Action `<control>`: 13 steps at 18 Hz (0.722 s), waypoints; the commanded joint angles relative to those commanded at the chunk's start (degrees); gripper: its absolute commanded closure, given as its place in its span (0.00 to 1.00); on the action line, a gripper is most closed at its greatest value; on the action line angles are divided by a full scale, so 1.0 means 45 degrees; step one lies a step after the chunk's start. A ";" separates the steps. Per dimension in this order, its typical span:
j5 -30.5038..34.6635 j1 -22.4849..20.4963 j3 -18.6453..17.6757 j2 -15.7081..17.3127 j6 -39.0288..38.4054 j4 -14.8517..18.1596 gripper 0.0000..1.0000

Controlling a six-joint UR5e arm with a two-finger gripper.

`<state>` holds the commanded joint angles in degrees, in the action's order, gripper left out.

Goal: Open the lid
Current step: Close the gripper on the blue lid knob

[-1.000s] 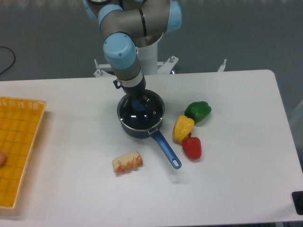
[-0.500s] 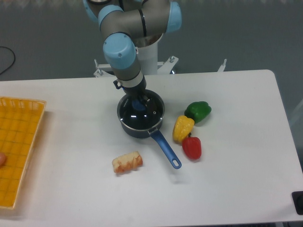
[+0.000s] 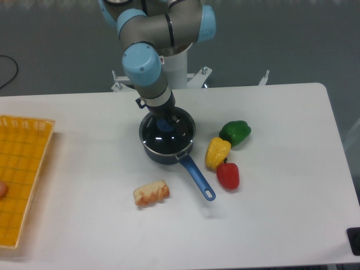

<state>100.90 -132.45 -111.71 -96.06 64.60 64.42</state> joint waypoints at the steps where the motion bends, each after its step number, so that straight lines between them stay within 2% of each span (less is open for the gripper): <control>1: 0.0000 0.0000 0.0020 -0.0019 -0.0019 0.0000 0.00; 6: 0.0059 0.0020 0.0078 -0.0175 0.0000 0.0000 0.00; 13: 0.0585 0.0605 0.0137 -0.0586 -0.0469 0.0000 0.00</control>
<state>103.53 -129.73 -111.09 -98.70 62.49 64.42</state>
